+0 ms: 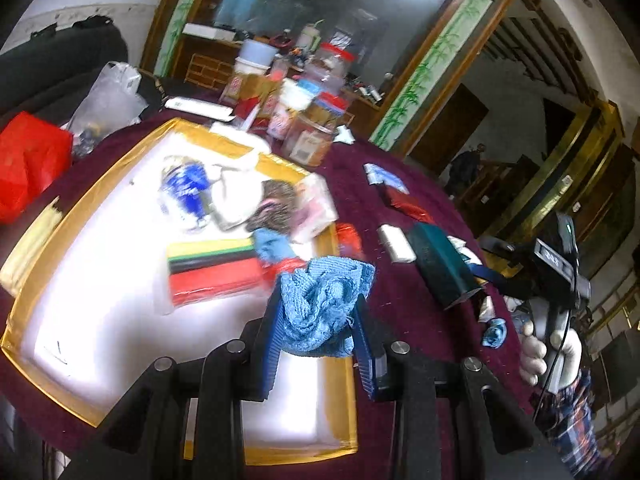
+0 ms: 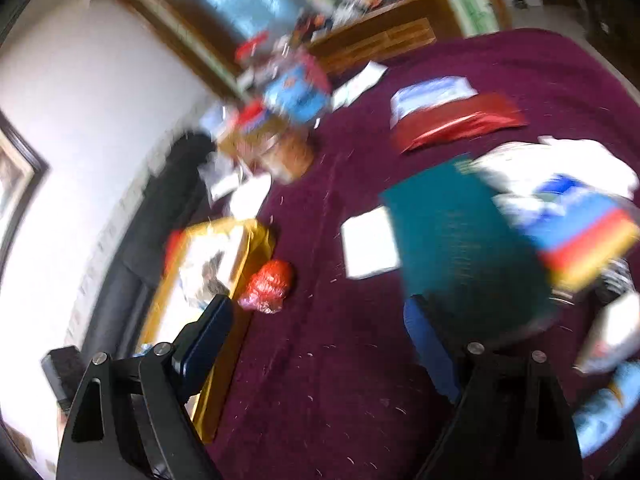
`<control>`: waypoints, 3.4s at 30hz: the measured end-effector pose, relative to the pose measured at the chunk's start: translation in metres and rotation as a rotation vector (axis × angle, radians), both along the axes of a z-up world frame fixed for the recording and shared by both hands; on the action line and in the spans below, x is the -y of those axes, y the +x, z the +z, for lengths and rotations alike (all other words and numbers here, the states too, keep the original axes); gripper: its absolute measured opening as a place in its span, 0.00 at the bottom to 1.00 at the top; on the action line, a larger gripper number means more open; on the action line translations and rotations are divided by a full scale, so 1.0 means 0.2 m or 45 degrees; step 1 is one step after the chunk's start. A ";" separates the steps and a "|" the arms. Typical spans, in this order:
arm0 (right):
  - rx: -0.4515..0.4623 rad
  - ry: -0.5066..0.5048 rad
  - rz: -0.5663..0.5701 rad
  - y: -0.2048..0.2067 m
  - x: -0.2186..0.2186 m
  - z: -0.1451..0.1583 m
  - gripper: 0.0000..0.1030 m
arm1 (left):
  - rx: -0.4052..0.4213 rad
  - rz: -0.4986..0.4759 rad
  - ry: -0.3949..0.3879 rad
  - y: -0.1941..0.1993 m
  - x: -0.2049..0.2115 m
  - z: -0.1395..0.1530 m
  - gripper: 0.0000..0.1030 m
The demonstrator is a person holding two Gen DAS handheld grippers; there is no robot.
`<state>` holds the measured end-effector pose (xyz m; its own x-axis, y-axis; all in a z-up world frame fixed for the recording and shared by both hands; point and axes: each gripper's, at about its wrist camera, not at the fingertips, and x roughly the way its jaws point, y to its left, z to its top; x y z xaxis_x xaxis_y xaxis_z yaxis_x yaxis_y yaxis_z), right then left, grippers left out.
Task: Organize soft objects
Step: 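Carry the blue knit cloth into the tray while the right gripper carries the red plastic bag there, then lower the red plastic bag into the tray and open the right gripper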
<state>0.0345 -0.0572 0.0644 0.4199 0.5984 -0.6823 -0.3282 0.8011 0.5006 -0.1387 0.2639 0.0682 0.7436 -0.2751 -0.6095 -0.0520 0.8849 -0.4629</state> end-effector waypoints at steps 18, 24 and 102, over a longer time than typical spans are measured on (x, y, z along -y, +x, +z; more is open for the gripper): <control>-0.098 -0.240 0.188 0.12 -0.73 -0.30 0.40 | -0.132 0.152 0.014 0.16 -0.29 -0.10 0.63; 0.008 -0.247 0.125 0.06 -0.66 -0.23 0.39 | -0.082 0.237 -0.056 0.07 -0.40 -0.08 0.66; 0.065 -0.326 0.543 -0.25 -1.26 -0.11 0.64 | 0.007 0.322 -0.155 -0.35 -0.47 -0.09 0.77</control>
